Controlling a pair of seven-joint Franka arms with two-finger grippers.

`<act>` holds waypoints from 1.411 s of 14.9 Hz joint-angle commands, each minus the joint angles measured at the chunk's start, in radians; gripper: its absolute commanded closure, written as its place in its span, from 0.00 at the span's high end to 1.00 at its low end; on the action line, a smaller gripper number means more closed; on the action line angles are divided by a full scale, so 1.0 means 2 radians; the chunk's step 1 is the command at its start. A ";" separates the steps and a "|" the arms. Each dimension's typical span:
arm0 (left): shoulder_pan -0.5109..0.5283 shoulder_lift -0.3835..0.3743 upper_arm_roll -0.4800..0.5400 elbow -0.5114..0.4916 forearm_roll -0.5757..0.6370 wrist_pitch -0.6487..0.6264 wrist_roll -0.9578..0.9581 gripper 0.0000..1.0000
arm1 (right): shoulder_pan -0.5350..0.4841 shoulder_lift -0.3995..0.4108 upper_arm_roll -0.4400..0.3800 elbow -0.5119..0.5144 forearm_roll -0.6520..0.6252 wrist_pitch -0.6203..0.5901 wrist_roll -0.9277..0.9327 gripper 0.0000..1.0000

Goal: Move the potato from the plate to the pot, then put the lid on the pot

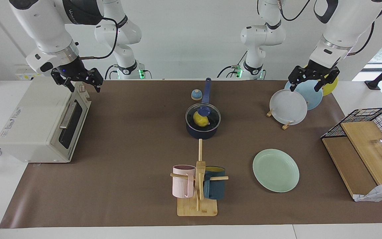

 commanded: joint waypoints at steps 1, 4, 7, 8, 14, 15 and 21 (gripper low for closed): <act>0.003 -0.004 -0.001 -0.001 0.005 0.002 0.004 1.00 | -0.006 -0.012 0.000 -0.004 -0.005 -0.006 -0.013 1.00; 0.003 -0.004 -0.001 -0.001 0.005 0.001 0.002 1.00 | -0.007 -0.013 -0.003 -0.007 -0.003 -0.016 -0.014 1.00; 0.003 -0.005 -0.001 -0.001 0.005 0.001 0.002 1.00 | -0.007 -0.013 -0.018 -0.008 0.003 -0.015 -0.048 1.00; 0.004 -0.005 -0.001 -0.001 0.005 0.001 0.002 1.00 | -0.006 -0.014 -0.017 -0.010 0.003 -0.012 -0.042 1.00; 0.005 -0.005 -0.001 -0.001 0.004 0.001 0.002 1.00 | -0.006 -0.017 -0.010 -0.018 0.003 0.003 -0.025 1.00; 0.005 -0.005 -0.001 -0.001 0.004 0.001 0.003 1.00 | -0.006 -0.017 -0.010 -0.017 0.003 0.004 -0.033 1.00; 0.004 -0.005 -0.002 -0.001 0.004 -0.001 0.002 1.00 | -0.007 -0.017 -0.010 -0.017 0.000 0.007 -0.035 1.00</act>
